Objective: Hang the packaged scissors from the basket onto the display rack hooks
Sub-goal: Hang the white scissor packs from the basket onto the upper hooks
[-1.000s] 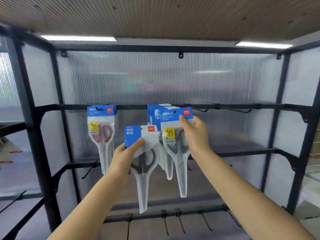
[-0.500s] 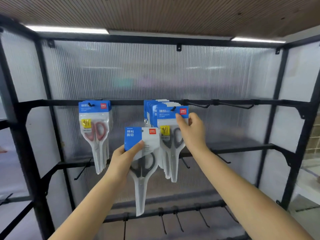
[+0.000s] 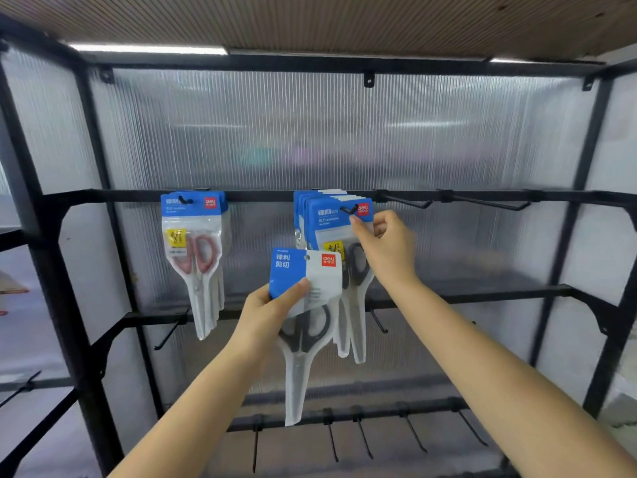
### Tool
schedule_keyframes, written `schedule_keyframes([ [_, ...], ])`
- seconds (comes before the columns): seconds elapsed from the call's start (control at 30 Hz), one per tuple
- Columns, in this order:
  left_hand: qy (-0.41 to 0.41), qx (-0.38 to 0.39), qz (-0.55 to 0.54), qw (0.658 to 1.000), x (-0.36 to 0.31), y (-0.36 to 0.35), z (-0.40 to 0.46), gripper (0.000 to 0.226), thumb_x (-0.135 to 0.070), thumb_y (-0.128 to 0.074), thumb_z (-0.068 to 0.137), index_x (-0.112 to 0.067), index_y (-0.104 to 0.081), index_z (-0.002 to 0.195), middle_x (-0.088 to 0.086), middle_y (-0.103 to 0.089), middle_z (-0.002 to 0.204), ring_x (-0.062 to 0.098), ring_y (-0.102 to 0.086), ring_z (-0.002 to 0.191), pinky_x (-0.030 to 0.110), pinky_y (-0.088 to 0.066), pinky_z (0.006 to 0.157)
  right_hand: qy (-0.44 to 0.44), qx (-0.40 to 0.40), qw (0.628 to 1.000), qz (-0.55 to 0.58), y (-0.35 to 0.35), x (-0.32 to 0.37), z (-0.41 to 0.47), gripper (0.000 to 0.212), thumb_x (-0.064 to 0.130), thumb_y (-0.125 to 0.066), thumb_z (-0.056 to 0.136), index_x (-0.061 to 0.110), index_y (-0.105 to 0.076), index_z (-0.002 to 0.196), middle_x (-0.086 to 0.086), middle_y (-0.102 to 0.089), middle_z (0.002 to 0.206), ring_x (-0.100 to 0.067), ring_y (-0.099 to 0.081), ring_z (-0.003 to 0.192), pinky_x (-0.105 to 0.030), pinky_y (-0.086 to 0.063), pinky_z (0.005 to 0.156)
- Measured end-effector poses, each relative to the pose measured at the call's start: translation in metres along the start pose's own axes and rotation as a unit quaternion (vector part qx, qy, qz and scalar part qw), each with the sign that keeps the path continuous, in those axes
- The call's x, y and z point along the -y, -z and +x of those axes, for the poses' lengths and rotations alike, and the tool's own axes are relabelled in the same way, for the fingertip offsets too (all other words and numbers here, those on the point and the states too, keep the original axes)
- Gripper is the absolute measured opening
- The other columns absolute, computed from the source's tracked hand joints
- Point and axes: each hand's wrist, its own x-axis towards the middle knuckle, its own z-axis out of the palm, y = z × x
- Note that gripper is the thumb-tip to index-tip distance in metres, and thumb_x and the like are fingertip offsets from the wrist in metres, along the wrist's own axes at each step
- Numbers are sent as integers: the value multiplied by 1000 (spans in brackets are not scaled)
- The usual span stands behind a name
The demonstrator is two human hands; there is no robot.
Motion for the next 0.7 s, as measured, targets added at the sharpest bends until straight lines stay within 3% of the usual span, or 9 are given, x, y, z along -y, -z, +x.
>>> schedule_keyframes([
  [0.1,1,5,1,1000,3,-1,0,16,-23,-62,86,-15,-66,100,4,-73,95,22,-69,90,36,-55,80,10,-3,1000,-23,3,-5,-1,33,33,-63,88,8,-51,106,2,-52,96,-11,-54,88,-27,-49,72],
  [0.2,-7,21,2,1000,6,-2,0,19,-24,-62,85,-14,-66,100,2,-74,93,19,-70,87,31,-54,76,79,-33,996,-40,17,0,-4,30,22,-65,86,8,-51,109,3,-47,105,-9,-49,90,-12,-42,71],
  [0.3,-10,36,-1,999,8,-7,1,19,-25,-63,83,-14,-67,99,1,-74,90,17,-70,84,29,-55,74,126,55,989,-55,36,14,-10,16,19,-65,87,16,-54,99,2,-56,99,-8,-53,83,-15,-46,70],
  [0.4,-9,55,2,998,11,-18,1,14,-23,-63,85,-15,-67,95,1,-74,88,14,-70,78,28,-56,74,68,206,968,-130,52,27,-18,28,35,-60,89,16,-59,108,6,-60,102,-8,-55,89,-17,-44,70],
  [0.47,-17,68,-4,998,12,-27,0,11,-21,-61,86,-15,-67,94,-2,-73,84,10,-69,75,24,-56,70,24,260,954,-149,60,30,-20,33,39,-58,89,17,-59,113,7,-60,102,-5,-55,88,-14,-42,69],
  [0.63,-23,79,-12,997,14,-43,3,12,-20,-62,87,-12,-67,95,-1,-72,84,8,-68,73,18,-54,63,-19,299,951,-75,72,28,-16,2,23,-64,88,23,-62,86,8,-65,81,-4,-60,75,-20,-48,65],
  [0.7,-26,84,-2,996,15,-47,3,15,-20,-63,87,-12,-67,99,0,-72,89,8,-68,75,17,-53,63,-20,291,955,-60,74,26,-15,11,17,-64,88,23,-59,80,6,-63,75,1,-59,63,-16,-47,58],
])
